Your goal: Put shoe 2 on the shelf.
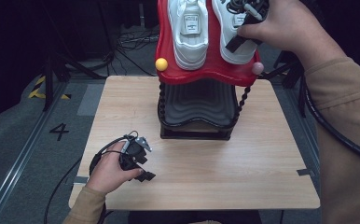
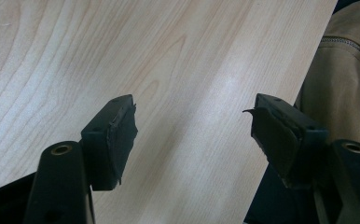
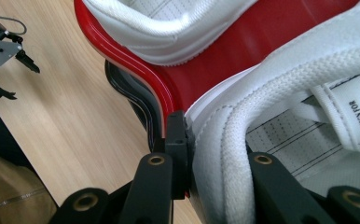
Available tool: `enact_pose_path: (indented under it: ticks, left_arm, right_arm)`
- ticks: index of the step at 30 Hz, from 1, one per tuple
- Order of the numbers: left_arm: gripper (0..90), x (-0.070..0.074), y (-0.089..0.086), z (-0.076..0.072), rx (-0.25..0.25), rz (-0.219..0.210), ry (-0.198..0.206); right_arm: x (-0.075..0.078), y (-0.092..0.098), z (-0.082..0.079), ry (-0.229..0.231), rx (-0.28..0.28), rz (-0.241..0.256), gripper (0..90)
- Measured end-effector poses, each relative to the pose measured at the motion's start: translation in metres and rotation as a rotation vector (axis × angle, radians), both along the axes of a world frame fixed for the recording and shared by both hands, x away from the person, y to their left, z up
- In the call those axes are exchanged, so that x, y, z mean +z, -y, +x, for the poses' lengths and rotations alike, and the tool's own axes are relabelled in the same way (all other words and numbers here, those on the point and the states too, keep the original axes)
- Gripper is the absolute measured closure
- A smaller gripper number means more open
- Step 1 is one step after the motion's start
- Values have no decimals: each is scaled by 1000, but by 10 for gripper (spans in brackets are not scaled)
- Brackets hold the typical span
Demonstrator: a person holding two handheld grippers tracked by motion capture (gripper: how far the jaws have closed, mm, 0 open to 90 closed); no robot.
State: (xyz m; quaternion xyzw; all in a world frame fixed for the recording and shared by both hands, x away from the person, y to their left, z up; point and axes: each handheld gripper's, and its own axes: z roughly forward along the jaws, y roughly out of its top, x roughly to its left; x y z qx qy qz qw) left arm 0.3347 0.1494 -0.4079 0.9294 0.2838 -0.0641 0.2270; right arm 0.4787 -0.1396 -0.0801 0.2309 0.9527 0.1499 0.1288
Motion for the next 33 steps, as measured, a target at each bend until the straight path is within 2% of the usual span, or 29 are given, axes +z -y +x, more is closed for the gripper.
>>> enact_pose_path:
  ticks: [12, 20, 25, 27, 33]
  left_arm:
    - [314, 0, 2, 0, -2, 1, 1]
    - [313, 1, 1, 0, 0, 0, 2]
    - [313, 0, 0, 1, -2, 2, -1]
    - [312, 0, 0, 0, -1, 1, -3]
    - [312, 0, -1, 0, 0, 0, -2]
  right_arm:
    - [-15, -10, 0, 23, 32, 2, 765]
    - [-31, -18, 4, 38, 71, -12, 707]
    - [-34, -22, 4, 46, 72, -15, 689]
    - [-38, -24, 5, 55, 67, -16, 642]
    - [-34, -20, 2, 69, 52, 37, 578]
